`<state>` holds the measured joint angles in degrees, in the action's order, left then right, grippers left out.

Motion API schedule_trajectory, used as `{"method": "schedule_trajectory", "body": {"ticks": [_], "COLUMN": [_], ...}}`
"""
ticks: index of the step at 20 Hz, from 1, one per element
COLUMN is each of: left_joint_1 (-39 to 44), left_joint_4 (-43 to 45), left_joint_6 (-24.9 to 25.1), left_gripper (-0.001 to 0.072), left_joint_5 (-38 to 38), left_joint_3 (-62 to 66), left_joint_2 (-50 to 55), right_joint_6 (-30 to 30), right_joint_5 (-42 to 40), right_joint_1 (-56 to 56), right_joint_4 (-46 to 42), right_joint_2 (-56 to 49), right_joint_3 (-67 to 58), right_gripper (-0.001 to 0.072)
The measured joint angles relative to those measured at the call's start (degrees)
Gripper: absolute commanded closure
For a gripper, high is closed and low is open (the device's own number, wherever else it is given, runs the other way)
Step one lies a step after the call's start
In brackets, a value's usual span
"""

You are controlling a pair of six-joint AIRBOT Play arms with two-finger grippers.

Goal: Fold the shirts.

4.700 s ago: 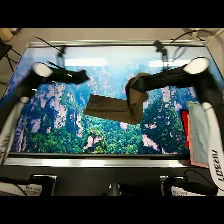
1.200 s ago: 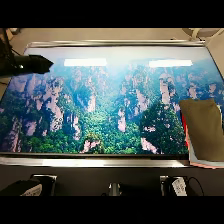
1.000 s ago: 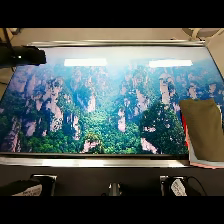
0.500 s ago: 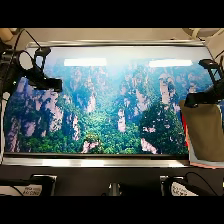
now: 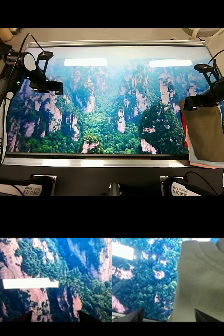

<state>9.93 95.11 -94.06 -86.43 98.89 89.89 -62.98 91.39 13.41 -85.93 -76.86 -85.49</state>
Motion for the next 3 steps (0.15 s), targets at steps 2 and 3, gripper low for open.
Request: {"method": "schedule_trajectory", "body": {"ticks": [2,3], "left_joint_1": [0.0,0.0], "left_joint_4": [0.02,0.02], "left_joint_6": [-0.02,-0.02], "left_gripper": [-0.001,-0.001], "left_joint_5": [-0.02,-0.02], "left_joint_3": [0.0,0.0], "left_joint_2": [0.28,0.42], "right_joint_6": [0.0,0.0], "right_joint_5": [0.09,0.13], "right_joint_1": [0.0,0.0], "right_joint_4": [-0.04,-0.09], "right_joint_2": [-0.02,-0.02], "right_joint_3": [0.0,0.0], "right_gripper": [0.0038,0.0038]}}
